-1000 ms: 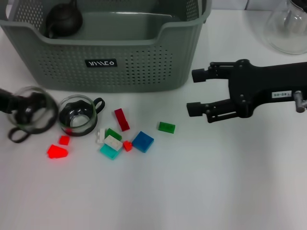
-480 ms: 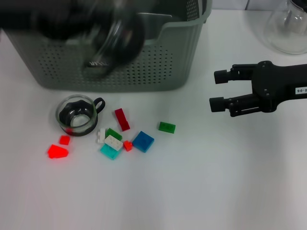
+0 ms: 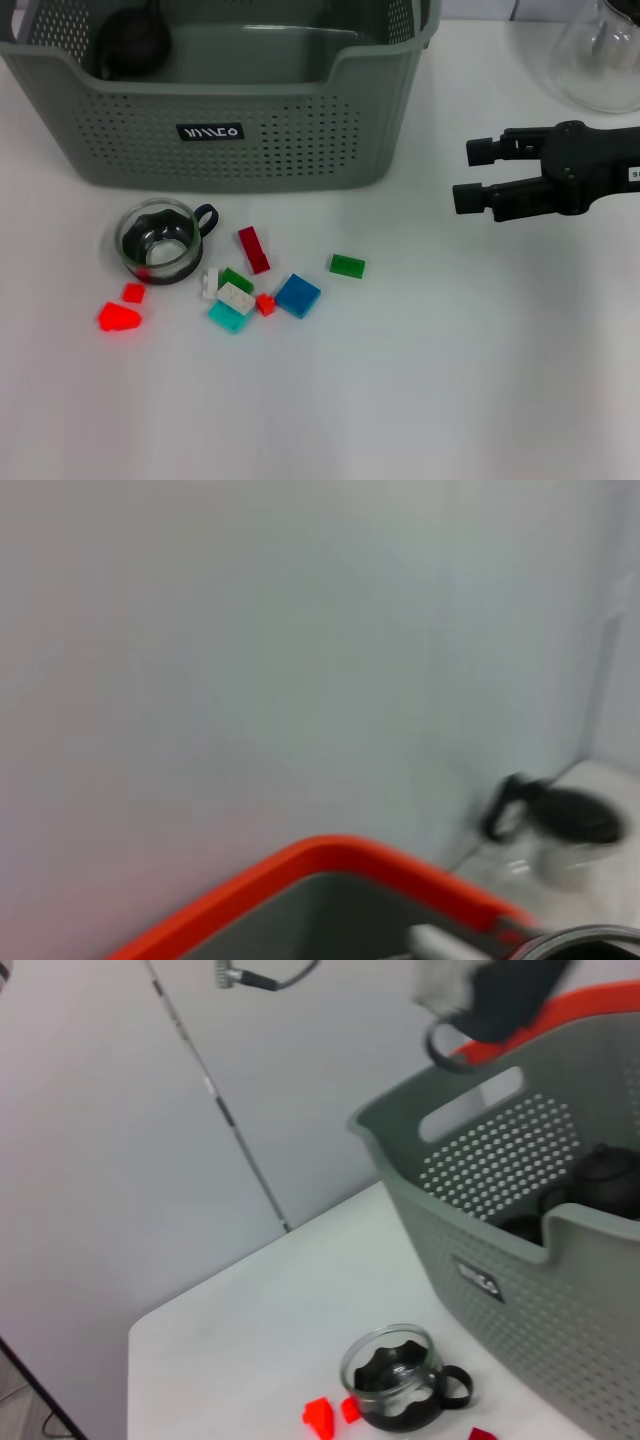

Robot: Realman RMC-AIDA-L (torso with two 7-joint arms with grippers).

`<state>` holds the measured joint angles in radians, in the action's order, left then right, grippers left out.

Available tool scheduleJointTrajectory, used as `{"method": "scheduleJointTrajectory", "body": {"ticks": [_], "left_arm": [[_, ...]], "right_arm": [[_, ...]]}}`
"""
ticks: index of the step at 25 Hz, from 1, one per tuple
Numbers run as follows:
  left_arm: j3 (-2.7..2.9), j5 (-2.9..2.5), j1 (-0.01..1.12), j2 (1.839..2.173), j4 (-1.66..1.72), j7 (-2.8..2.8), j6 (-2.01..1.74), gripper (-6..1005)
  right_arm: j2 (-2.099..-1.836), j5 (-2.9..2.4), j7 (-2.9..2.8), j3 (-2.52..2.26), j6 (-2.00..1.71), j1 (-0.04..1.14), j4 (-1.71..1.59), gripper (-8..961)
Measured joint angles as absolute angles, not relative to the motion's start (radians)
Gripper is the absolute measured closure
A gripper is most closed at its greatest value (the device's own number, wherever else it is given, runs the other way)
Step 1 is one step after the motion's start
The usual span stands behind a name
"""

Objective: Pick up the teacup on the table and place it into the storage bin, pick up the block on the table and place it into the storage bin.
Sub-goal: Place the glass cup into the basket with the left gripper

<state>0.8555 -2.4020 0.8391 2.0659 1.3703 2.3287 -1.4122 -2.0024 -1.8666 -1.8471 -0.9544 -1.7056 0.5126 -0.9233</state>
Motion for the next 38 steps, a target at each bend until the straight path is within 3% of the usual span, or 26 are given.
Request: {"method": "scheduleJointTrajectory", "body": {"ticks": [4,12,26,38], "left_arm": [[0.889,-2.561,0.94,2.045,1.178,2.377,-1.274,962],[0.905,-2.833,1.066,2.047,0.883,2.473,-1.039,963],[1.025,-2.858,1.075,2.028,0.702,2.539,-0.872,952],[1.052,-2.859,1.065,2.037,0.652,2.54,-0.81,913]], "right_arm": [[-1.996,-1.87,-1.847,-0.943,-1.703,0.518,-0.912,25],[-1.996,-1.87,-1.846,-0.926,-1.699,0.523,-0.911,25],[-1.996,-1.87,-1.824,-0.919,-1.693,0.522,-0.883,25],[-1.996,-1.873,-1.824,-0.919,-1.688,0.524,-0.882,25]]}}
